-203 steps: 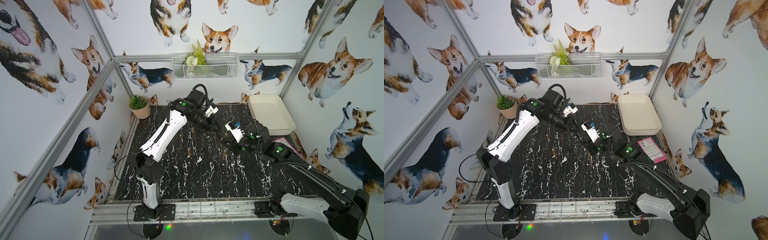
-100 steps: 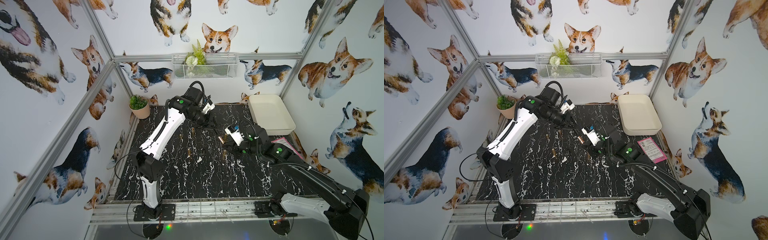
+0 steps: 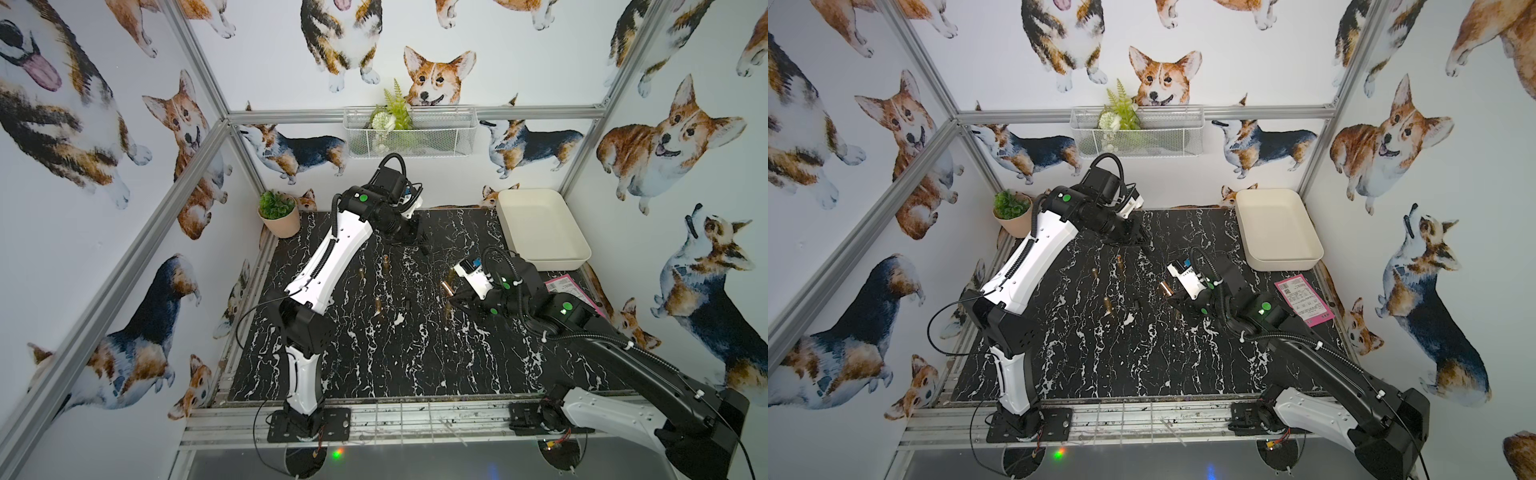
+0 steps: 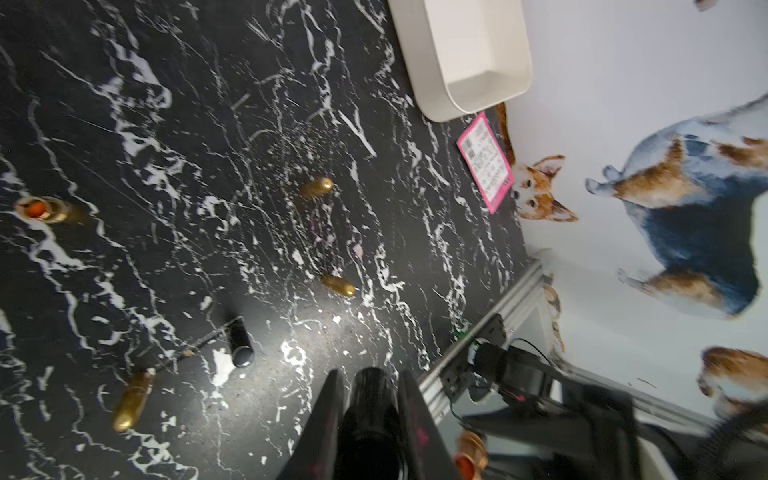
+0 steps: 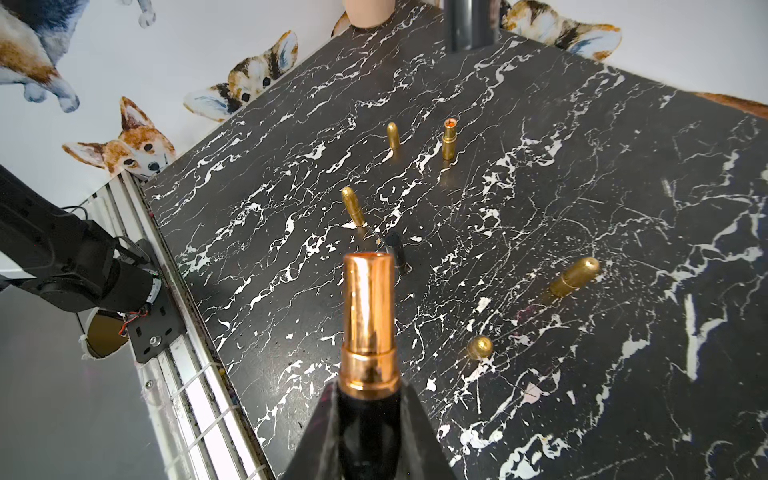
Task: Open the lipstick cap
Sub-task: Place the cover at the center of the board.
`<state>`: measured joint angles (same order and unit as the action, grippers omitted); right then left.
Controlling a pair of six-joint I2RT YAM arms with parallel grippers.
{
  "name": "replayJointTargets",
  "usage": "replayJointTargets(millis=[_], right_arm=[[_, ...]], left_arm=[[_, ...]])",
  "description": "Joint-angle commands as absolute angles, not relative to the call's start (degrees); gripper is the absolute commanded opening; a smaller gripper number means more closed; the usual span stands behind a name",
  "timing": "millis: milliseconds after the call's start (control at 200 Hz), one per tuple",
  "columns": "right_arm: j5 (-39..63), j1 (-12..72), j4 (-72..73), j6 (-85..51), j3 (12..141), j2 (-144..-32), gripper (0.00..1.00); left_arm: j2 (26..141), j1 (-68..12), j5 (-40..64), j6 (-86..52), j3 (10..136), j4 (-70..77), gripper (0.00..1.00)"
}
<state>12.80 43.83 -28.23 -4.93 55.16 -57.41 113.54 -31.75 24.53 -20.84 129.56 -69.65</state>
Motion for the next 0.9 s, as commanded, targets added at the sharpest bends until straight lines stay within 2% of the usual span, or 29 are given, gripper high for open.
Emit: replayJointTargets(millis=[0, 120, 355, 571, 896], right_arm=[[10.5, 43.8, -26.2, -6.8, 55.2, -54.8, 0.00], [8.4, 43.8, -26.3, -7.4, 56.0, -51.4, 0.00], [4.0, 43.9, -28.4, -6.5, 56.4, -47.0, 0.00], [1.3, 43.9, -28.5, -7.1, 54.8, -45.4, 0.00], [0.0, 43.8, -27.9, -6.7, 53.5, -44.6, 0.00]], left_arm=[[116.7, -31.7, 14.2, -19.0, 130.1, -70.6, 0.00], [120.7, -32.0, 7.1, -19.3, 128.6, -67.0, 0.00], [127.2, -32.5, 0.5, -19.6, 125.3, -56.9, 0.00], [132.7, -32.5, -0.2, -21.2, 124.2, -52.6, 0.00], [131.4, -31.7, -4.1, -24.5, 113.2, -43.6, 0.00]])
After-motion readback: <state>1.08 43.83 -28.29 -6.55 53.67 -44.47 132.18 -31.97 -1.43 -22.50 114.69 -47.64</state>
